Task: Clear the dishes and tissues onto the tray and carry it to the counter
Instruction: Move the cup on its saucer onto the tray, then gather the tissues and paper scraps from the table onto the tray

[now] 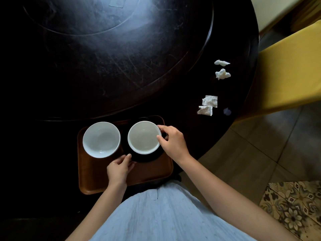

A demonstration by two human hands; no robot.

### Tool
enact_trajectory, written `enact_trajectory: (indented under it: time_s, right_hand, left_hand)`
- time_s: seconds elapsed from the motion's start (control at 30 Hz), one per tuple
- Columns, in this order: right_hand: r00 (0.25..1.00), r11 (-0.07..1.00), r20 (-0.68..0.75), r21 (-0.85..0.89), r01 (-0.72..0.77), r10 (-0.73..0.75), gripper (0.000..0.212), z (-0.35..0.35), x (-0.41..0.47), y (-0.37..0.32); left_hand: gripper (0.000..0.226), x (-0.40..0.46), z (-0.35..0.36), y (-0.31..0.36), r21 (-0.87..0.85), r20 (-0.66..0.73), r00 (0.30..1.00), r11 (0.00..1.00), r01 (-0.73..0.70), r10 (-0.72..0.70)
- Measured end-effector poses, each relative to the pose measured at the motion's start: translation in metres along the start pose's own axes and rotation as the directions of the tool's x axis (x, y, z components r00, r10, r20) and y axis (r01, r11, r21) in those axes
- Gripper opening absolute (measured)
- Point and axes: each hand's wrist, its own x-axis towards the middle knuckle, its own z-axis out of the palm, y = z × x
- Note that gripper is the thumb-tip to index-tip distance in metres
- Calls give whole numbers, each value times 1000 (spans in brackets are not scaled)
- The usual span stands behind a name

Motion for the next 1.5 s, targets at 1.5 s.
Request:
enact_trajectory:
  time_s: [1.5]
  right_hand:
    - [965, 819, 205, -517, 248, -162, 15, -166, 141, 165]
  left_hand:
    - [48, -6, 304, 18, 443, 896, 391, -392, -806, 210]
